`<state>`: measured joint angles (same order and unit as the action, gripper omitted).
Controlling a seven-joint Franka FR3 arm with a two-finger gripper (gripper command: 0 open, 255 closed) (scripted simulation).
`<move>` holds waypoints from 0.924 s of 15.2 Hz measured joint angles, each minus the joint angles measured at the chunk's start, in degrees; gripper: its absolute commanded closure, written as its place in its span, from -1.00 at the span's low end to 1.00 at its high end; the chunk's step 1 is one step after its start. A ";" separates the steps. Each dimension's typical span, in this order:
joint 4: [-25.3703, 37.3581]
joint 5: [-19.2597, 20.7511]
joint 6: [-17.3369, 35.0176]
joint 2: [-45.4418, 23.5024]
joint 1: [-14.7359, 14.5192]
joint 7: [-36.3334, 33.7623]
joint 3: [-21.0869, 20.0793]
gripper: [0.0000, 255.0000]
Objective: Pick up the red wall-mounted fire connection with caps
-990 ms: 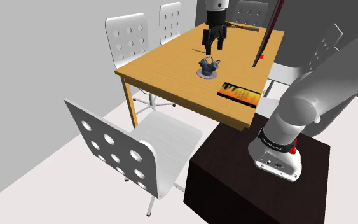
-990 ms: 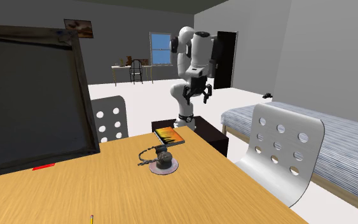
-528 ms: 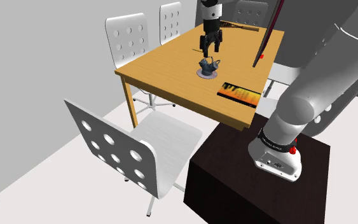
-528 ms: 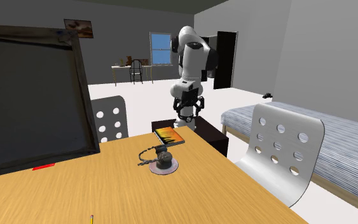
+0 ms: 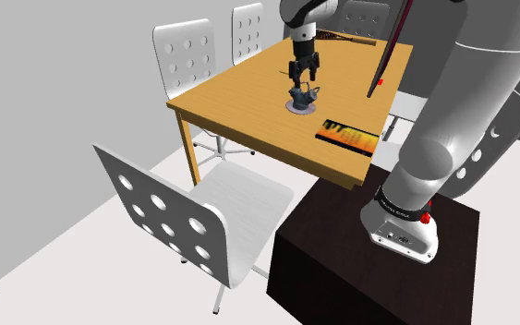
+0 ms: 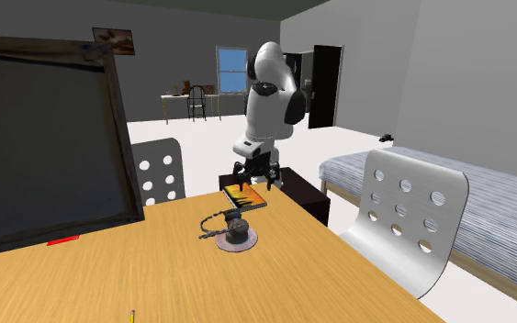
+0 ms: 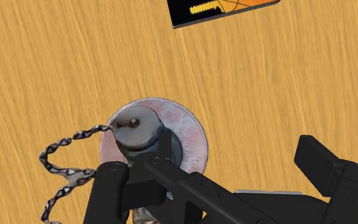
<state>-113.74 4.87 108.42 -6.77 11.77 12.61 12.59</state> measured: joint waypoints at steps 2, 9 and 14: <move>2.84 -0.11 0.76 -3.94 0.96 0.95 0.69 -1.00; 12.54 -1.04 1.87 -15.62 3.86 3.29 1.97 -1.00; 11.30 -1.39 5.09 -17.68 4.03 3.07 1.78 -1.00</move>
<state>-102.44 3.48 113.51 -24.45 15.80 15.68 14.37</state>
